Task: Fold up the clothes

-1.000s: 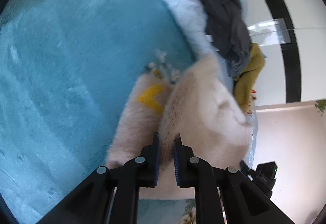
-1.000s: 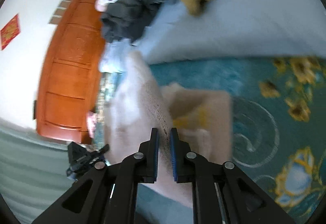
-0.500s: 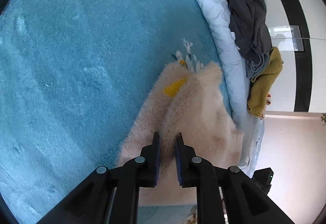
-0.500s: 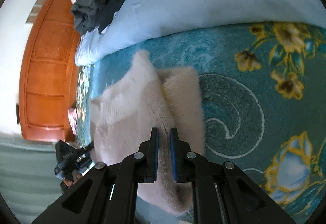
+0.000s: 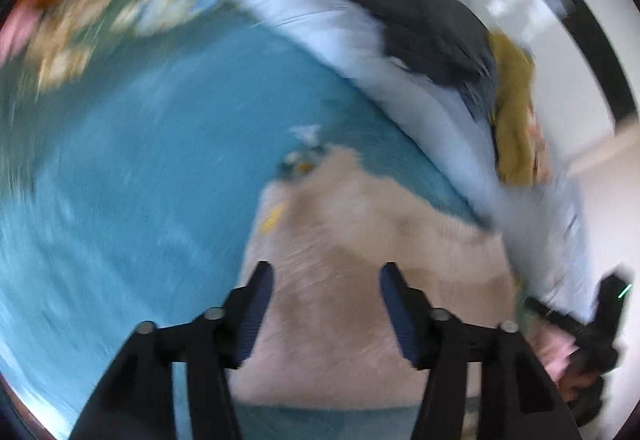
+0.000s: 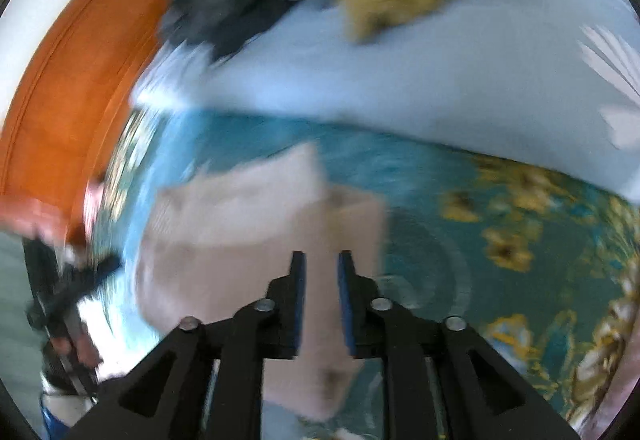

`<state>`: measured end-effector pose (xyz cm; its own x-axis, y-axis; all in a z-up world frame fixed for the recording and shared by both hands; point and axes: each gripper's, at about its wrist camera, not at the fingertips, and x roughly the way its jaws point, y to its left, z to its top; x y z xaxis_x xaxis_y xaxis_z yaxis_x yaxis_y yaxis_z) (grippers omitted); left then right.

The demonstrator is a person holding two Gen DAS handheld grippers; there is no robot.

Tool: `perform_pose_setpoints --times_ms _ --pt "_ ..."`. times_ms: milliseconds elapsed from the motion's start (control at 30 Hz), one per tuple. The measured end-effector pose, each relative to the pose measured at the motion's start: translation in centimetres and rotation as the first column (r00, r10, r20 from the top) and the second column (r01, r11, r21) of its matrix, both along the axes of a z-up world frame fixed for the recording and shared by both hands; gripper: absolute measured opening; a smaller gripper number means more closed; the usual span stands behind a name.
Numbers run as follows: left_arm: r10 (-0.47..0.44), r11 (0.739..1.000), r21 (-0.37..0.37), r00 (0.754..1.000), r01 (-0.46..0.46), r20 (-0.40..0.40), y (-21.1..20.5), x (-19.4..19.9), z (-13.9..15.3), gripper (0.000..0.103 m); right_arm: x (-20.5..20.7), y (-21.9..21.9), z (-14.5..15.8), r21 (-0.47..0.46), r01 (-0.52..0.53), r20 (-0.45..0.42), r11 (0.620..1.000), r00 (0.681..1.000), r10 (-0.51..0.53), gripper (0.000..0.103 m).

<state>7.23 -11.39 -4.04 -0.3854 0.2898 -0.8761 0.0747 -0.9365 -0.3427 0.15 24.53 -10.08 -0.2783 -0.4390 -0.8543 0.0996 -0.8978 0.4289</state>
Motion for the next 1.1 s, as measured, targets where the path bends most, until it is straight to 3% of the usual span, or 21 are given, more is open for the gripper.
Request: perform_pose_setpoints --times_ms 100,233,400,500,633,833,900,1000,1100 --pt "-0.086 0.992 -0.092 0.996 0.087 0.011 1.8 1.1 -0.4 0.062 0.6 -3.5 -0.2 0.022 -0.093 -0.022 0.995 0.995 0.094 0.045" --pt "-0.085 0.993 -0.071 0.992 0.092 0.094 1.6 0.8 -3.3 0.062 1.0 -4.6 -1.3 0.064 -0.116 -0.018 0.991 0.993 0.117 0.045" --pt "-0.068 0.997 -0.032 0.994 0.071 0.089 0.9 0.6 -4.2 0.068 0.8 -3.7 -2.5 0.065 -0.079 -0.005 0.995 0.997 0.079 0.045" --pt "-0.101 0.994 -0.038 0.991 0.105 0.086 1.3 0.9 -4.7 0.076 0.9 -3.9 -2.9 0.08 -0.08 -0.003 0.994 0.997 0.081 0.046" --pt "-0.153 0.988 0.03 0.985 0.151 0.075 1.8 1.0 -4.9 0.102 0.9 -3.9 -2.9 0.039 -0.078 -0.01 0.996 0.997 0.079 0.059" --pt "-0.153 0.988 0.045 0.984 0.149 0.097 1.7 0.9 -5.2 0.103 1.0 -3.9 -2.9 0.004 -0.083 -0.027 0.997 0.996 0.083 0.066" --pt "-0.162 0.987 0.025 0.981 0.16 0.111 2.0 0.8 -5.2 0.103 1.1 -3.9 -2.5 -0.012 -0.09 -0.038 0.996 0.995 0.09 0.077" --pt "-0.181 0.983 -0.018 0.977 0.184 0.117 2.5 0.7 -4.8 0.103 1.3 -3.8 -1.7 -0.036 -0.106 -0.058 0.994 0.993 0.104 0.079" --pt "-0.159 0.987 0.007 0.986 0.159 0.043 1.7 1.4 -2.8 0.101 1.5 -3.6 -0.9 -0.061 -0.117 -0.081 0.991 0.99 0.112 0.081"
